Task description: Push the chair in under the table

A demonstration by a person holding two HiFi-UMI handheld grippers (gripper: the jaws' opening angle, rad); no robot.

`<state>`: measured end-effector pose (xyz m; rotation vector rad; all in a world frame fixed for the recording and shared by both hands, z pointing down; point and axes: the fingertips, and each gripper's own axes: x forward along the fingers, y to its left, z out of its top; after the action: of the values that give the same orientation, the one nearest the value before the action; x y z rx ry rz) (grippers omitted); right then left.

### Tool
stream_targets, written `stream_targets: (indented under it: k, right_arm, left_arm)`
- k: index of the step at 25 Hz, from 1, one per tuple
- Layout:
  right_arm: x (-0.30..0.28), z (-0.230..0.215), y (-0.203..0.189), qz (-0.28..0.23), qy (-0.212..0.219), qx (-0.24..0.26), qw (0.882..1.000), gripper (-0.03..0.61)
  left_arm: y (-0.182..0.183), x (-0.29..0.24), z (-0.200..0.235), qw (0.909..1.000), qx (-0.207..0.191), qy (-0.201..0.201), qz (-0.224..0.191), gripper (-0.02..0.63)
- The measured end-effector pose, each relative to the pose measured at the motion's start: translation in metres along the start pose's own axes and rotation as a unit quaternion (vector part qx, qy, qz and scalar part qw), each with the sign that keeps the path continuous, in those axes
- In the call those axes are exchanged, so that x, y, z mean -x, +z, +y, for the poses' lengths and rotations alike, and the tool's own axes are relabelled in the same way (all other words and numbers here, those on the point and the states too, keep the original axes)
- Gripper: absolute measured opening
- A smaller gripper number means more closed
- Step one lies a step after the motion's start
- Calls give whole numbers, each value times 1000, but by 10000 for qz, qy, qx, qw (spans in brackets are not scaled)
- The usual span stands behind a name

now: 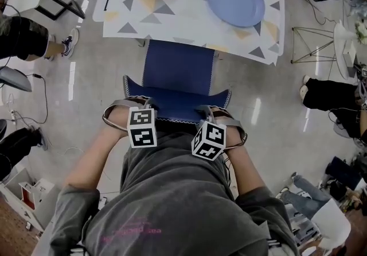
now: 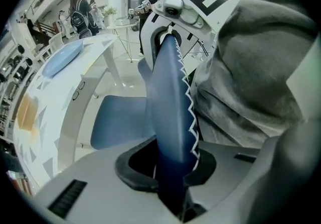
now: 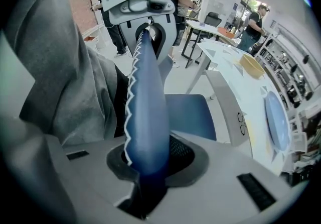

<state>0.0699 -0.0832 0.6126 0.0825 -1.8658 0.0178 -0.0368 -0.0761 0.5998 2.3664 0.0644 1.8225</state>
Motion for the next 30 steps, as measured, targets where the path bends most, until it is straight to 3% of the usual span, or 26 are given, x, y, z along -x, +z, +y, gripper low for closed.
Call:
stream_targets:
  k: [4, 12, 17, 30]
  right_arm:
    - [9, -27, 5, -29, 6, -95, 10000, 77]
    - [23, -63, 11, 51, 403, -227, 9989, 78]
    - [28, -82, 20, 76, 429, -416, 9982, 78]
    - [35, -103, 30, 19, 396, -348, 9986, 66]
  left_arm:
    - [4, 14, 24, 10000, -86, -32, -5, 63]
    - [13, 35, 57, 9986, -105, -515, -18, 72]
    - [12, 47, 74, 9973, -137, -724, -37, 78]
    - [9, 60, 102, 9975, -318, -636, -9, 61]
